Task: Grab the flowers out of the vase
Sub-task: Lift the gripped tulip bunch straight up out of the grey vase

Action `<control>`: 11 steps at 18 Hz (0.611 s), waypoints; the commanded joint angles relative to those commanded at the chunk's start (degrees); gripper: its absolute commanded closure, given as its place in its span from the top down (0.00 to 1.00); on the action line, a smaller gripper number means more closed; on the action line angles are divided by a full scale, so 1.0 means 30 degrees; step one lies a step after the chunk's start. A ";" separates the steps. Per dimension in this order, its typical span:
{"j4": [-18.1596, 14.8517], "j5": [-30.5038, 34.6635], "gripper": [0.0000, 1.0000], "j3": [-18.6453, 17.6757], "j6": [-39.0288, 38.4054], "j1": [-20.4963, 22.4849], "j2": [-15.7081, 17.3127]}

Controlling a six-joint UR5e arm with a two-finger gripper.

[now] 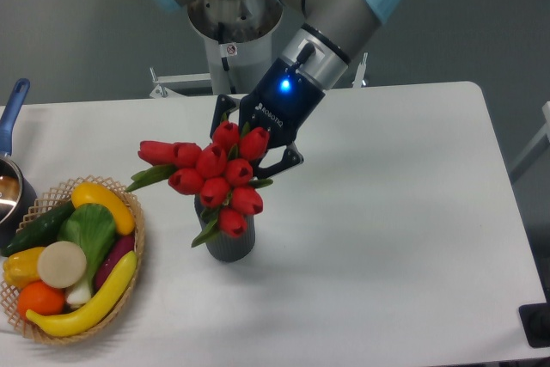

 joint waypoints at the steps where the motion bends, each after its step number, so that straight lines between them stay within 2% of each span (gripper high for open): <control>1: -0.0029 0.0029 0.36 0.0000 -0.0029 0.0000 0.0205; 4: -0.0117 0.0000 0.36 -0.0088 -0.0088 0.0233 0.0820; 8: -0.0001 -0.0496 0.34 -0.0117 -0.1521 0.0701 0.2079; 11: 0.0000 -0.1054 0.34 -0.0117 -0.1846 0.1258 0.2550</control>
